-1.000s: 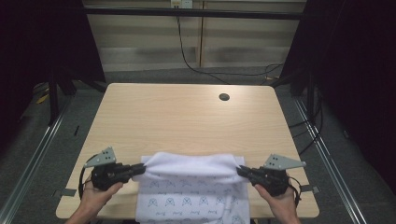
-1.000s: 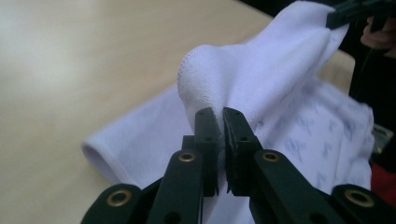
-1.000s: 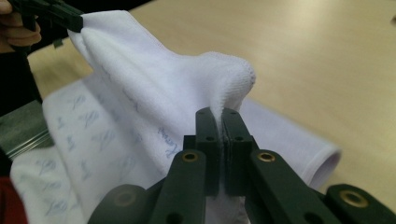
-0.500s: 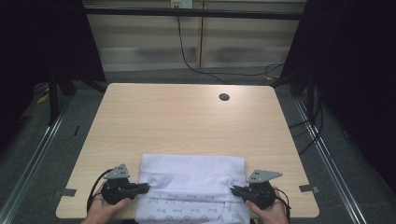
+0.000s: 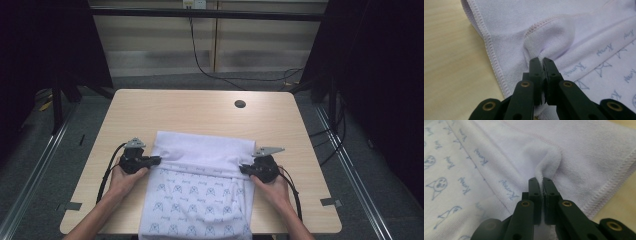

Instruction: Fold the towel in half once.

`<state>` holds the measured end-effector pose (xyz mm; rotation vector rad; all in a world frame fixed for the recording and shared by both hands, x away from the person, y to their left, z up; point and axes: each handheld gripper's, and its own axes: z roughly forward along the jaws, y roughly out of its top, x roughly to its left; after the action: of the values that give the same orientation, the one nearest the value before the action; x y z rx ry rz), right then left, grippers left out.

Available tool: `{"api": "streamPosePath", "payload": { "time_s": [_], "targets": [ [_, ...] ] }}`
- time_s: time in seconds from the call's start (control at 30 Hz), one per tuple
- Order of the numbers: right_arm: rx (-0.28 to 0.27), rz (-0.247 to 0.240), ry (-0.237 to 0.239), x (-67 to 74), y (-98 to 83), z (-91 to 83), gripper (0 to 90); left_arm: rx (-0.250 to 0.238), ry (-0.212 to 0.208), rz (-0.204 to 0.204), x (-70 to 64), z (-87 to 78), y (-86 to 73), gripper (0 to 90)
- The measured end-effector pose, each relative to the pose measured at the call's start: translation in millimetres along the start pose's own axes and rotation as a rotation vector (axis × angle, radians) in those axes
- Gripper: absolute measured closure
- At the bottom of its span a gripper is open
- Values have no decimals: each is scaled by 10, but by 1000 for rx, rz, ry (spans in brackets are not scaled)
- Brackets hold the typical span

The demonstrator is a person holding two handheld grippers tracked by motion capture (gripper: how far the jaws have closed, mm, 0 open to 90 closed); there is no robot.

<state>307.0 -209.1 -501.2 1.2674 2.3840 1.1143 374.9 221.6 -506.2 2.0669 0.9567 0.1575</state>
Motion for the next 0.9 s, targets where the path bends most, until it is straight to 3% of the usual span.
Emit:
{"api": "streamPosePath", "payload": {
  "time_s": [0.07, 0.17, 0.27, 0.4, 0.57, 0.67, 0.77, 0.9],
  "targets": [
    [1, 1, -28, -84, 107, 93, 871, -9, 17, 2, 69, 51, 56, 865],
    [-18, 30, -37, -210, 200, 198, 872, -18, 20, -40, 186, 123, 140, 865],
    [-22, 38, -70, -307, 320, 306, 871, -6, 55, -27, 242, 206, 251, 865],
    [-20, 55, -106, -443, 468, 430, 872, -26, 60, -52, 362, 301, 332, 865],
    [-19, 51, -179, -503, 600, 555, 872, -24, 97, -59, 451, 400, 452, 865],
    [-27, 66, -196, -543, 632, 587, 872, -19, 100, -79, 457, 423, 484, 864],
    [-26, 81, -189, -550, 657, 574, 874, -40, 71, -105, 444, 381, 478, 866],
    [-136, 108, -111, -566, 680, 383, 874, -101, 19, -90, 396, 167, 513, 866]
  ]
}}
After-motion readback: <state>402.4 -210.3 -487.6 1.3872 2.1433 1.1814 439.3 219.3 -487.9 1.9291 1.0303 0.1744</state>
